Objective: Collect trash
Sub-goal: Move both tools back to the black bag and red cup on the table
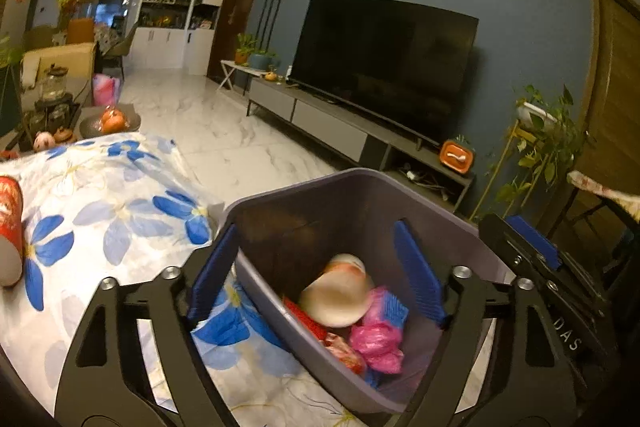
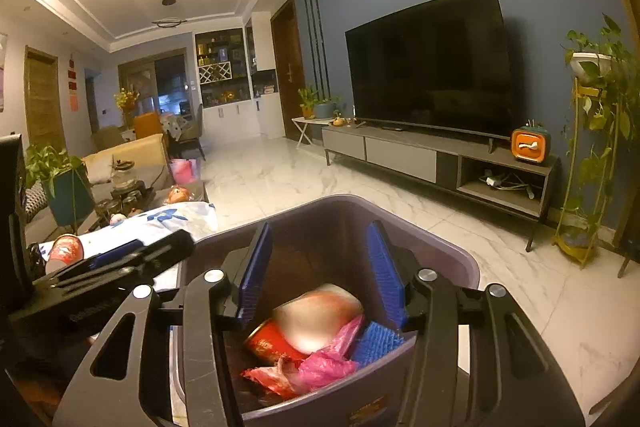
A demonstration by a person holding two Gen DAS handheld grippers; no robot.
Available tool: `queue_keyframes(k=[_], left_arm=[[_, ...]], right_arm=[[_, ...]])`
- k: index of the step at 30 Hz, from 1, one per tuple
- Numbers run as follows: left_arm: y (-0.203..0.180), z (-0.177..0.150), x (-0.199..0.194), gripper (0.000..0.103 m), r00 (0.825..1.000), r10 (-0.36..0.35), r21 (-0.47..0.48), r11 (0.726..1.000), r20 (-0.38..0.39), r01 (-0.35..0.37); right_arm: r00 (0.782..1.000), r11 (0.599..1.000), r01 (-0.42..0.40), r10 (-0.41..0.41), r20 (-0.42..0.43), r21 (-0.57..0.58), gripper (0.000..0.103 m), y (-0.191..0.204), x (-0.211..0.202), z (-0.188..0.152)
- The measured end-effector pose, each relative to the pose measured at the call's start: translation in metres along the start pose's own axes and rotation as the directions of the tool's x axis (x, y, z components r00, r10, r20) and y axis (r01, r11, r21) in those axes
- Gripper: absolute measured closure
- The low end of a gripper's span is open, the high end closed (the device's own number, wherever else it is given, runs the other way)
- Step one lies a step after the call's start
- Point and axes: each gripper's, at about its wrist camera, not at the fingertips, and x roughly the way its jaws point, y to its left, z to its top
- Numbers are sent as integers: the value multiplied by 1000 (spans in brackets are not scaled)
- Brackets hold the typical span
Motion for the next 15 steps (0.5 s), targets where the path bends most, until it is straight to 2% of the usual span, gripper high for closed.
queue_keyframes(k=[5, 7, 11, 15], left_arm=[[8, -3, -20, 16, 997, 69, 6, 998, 39, -69], [13, -5, -31, 15, 992, 118, 13, 993, 53, -119], [26, -8, -55, 13, 977, 200, 7, 980, 73, -201], [46, -14, -83, 12, 955, 282, -29, 959, 88, -281]], right_arm=[[1000, 1000, -1, 1, 8, -2, 43, 5, -5, 1], [1000, 1000, 0, 0, 11, -6, 41, 7, -8, 0], [1000, 1000, -7, 7, 20, -1, 34, 13, -15, -1], [999, 1000, -23, 23, 26, -4, 28, 22, -22, -2]])
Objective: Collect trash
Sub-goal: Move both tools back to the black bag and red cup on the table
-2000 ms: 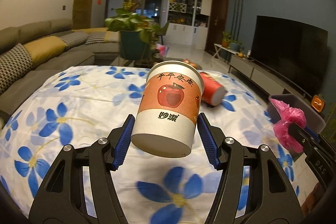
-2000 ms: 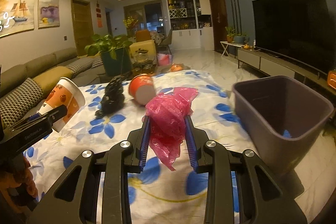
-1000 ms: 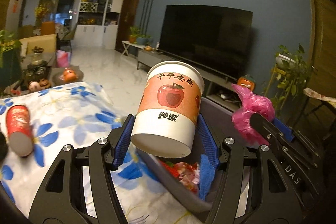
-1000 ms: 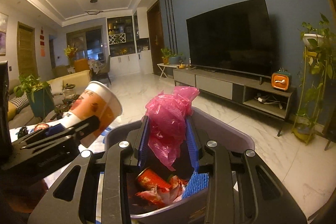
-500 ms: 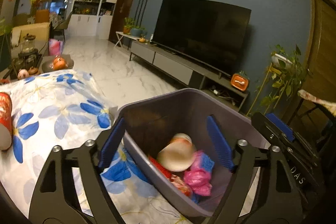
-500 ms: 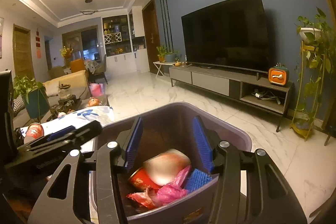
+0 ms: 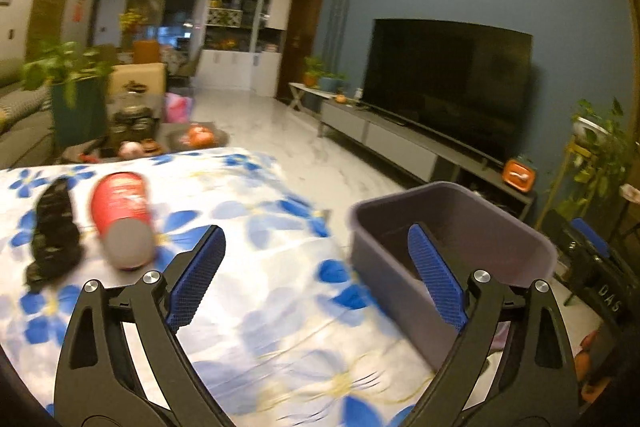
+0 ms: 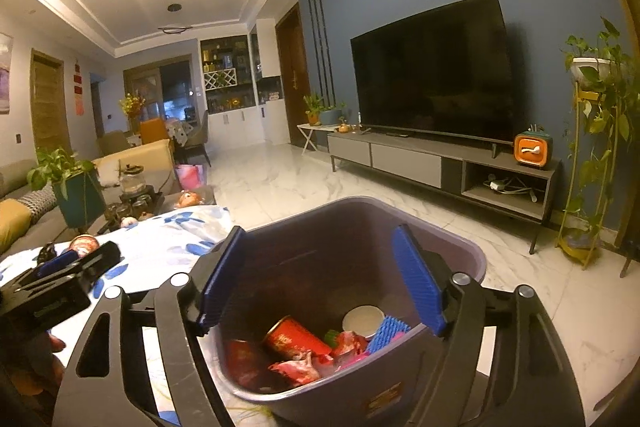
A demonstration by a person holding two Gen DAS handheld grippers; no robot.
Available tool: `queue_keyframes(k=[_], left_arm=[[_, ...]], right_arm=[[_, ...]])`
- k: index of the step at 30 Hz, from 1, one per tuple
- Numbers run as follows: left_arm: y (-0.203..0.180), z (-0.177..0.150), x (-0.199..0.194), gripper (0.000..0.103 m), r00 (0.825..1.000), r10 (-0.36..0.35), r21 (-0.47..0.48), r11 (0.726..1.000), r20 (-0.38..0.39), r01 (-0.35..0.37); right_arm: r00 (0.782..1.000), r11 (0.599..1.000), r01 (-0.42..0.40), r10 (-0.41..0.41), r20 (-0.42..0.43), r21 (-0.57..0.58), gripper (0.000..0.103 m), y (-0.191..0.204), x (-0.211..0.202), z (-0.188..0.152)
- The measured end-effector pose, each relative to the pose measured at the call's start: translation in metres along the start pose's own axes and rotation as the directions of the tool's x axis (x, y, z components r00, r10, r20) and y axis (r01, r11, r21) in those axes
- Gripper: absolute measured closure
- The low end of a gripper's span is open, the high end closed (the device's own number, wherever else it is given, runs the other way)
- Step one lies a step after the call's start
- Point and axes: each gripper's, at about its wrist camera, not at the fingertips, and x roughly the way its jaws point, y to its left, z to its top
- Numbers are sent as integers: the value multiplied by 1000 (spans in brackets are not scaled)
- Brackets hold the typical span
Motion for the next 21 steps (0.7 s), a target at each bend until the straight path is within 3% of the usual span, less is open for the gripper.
queue_keyframes(k=[11, 21], left_arm=[[78, -8, -54, 12, 981, 195, -75, 978, 16, -193], [161, -10, -94, 12, 922, 387, -150, 911, -5, -384]], right_arm=[[994, 994, -103, 103, -27, -33, 25, 44, -12, -3], [960, 956, -275, 267, -82, -102, 25, 119, -4, -6]])
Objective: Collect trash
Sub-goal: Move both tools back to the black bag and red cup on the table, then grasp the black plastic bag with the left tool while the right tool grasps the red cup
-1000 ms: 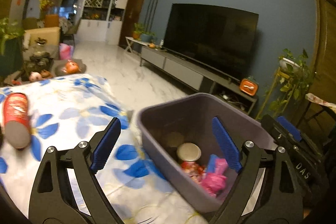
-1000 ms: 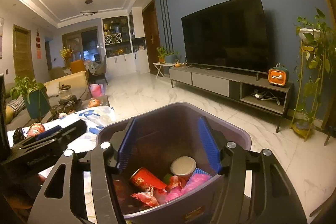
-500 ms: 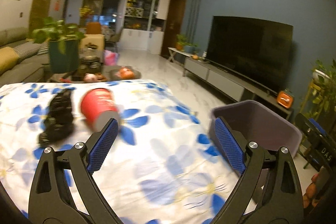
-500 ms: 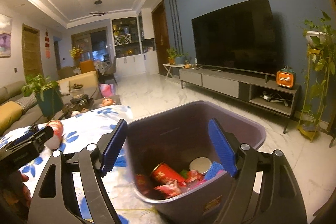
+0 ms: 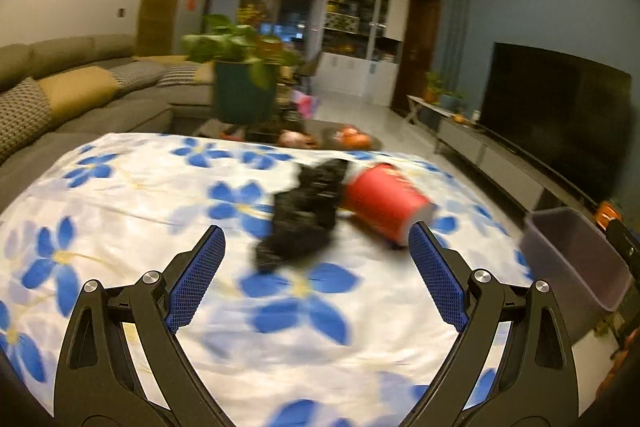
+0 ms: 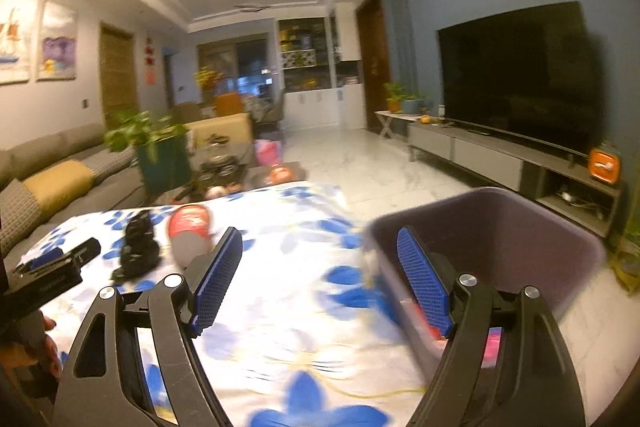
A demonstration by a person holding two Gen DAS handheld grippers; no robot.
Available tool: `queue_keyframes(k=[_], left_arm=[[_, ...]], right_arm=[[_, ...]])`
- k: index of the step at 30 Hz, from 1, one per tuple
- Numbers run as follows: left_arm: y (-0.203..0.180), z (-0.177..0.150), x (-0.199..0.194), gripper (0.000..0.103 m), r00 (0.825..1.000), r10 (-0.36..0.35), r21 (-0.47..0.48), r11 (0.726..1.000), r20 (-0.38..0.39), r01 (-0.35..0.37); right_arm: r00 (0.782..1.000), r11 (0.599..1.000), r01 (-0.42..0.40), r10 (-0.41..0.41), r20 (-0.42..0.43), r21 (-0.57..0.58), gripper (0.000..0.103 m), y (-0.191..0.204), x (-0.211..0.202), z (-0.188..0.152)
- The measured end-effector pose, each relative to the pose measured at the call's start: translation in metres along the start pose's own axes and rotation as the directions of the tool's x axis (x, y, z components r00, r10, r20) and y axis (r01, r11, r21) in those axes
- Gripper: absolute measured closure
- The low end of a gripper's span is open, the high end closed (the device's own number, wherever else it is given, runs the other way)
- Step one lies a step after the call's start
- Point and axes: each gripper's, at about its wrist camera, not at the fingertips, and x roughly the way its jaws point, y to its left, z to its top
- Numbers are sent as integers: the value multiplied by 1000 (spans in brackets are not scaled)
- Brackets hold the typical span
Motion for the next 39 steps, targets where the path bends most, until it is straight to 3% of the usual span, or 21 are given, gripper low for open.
queue_keyframes(k=[6, 12, 18, 23, 30, 31, 36, 39], left_arm=[[45, 12, -1, 12, 995, 95, -46, 995, 16, -94], [67, 19, 3, 12, 988, 153, -55, 987, 26, -152], [78, 24, 15, 12, 986, 165, -55, 985, 19, -164], [76, 26, 28, 12, 987, 158, -36, 987, 14, -158], [74, 26, 43, 12, 992, 129, -27, 991, -4, -129], [74, 27, 44, 12, 992, 124, -25, 992, -5, -124], [66, 26, 50, 12, 995, 93, 6, 996, -21, -93], [58, 25, 55, 12, 997, 69, 33, 997, -38, -68]], right_arm=[[995, 994, -94, 92, -33, -58, 25, 55, 28, 0], [988, 985, -149, 144, -62, -92, 24, 89, 59, 4], [983, 982, -154, 141, -114, -112, 18, 113, 100, 3], [964, 982, -171, 150, -220, -78, 18, 123, 141, 0], [948, 981, -189, 172, -267, -39, 18, 128, 165, 0], [945, 980, -195, 177, -275, -40, 18, 130, 167, -1], [928, 976, -206, 172, -329, -69, 41, 139, 179, -5], [926, 975, -213, 179, -332, -68, 42, 140, 180, -8]])
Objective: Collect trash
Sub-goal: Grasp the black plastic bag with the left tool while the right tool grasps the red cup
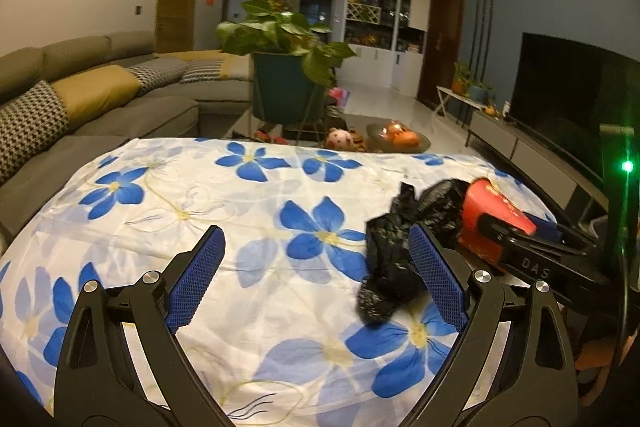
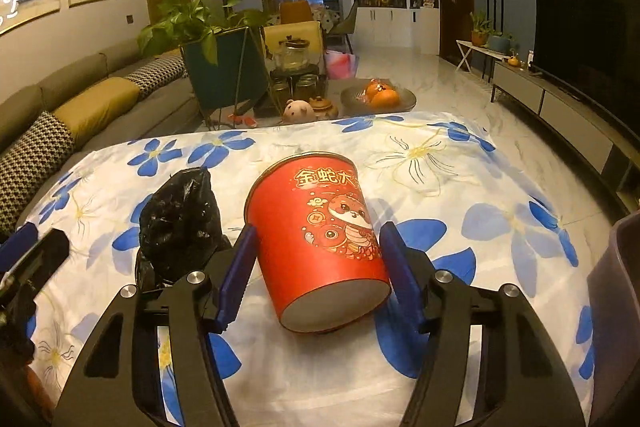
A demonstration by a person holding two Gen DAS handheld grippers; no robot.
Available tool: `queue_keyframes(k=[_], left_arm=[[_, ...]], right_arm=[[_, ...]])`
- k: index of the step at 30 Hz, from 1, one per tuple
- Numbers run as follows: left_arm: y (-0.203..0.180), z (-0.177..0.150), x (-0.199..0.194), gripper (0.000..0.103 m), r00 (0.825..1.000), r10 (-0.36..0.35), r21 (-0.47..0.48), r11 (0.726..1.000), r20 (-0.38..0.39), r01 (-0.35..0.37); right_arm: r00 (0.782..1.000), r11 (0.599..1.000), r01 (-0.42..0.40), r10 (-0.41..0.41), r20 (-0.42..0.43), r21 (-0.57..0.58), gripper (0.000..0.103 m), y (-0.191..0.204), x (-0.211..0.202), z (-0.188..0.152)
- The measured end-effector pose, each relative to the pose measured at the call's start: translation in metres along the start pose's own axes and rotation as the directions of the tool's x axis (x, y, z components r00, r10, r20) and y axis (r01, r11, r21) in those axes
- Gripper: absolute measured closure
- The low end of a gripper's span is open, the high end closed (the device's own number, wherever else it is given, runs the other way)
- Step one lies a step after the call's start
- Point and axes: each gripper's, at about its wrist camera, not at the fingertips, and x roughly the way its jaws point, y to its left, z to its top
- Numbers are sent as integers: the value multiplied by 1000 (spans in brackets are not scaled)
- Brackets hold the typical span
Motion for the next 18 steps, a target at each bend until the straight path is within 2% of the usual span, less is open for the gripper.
queue_keyframes(k=[5, 8, 13, 15, 17, 18], left_arm=[[-17, -2, 15, 12, 996, -76, 16, 997, -43, 77], [-24, -2, 30, 12, 987, -139, -7, 990, -81, 139], [-33, -3, 58, 12, 975, -163, -25, 987, -151, 162], [-36, -6, 64, 18, 968, -177, -18, 984, -178, 176], [-38, -8, 69, 35, 959, -199, -14, 980, -201, 201], [-39, -9, 70, 39, 957, -204, -15, 979, -206, 205]], right_arm=[[999, 1000, -7, 6, 49, 13, 46, -2, -14, -2], [996, 1000, -7, 5, 84, 24, 46, -6, -25, -4], [993, 998, -8, 1, 116, 65, 47, -17, -40, -6], [993, 998, -9, 1, 118, 68, 47, -19, -44, -8], [993, 998, -11, 3, 120, 67, 47, -20, -47, -10], [993, 998, -9, 0, 122, 67, 47, -20, -49, -10]])
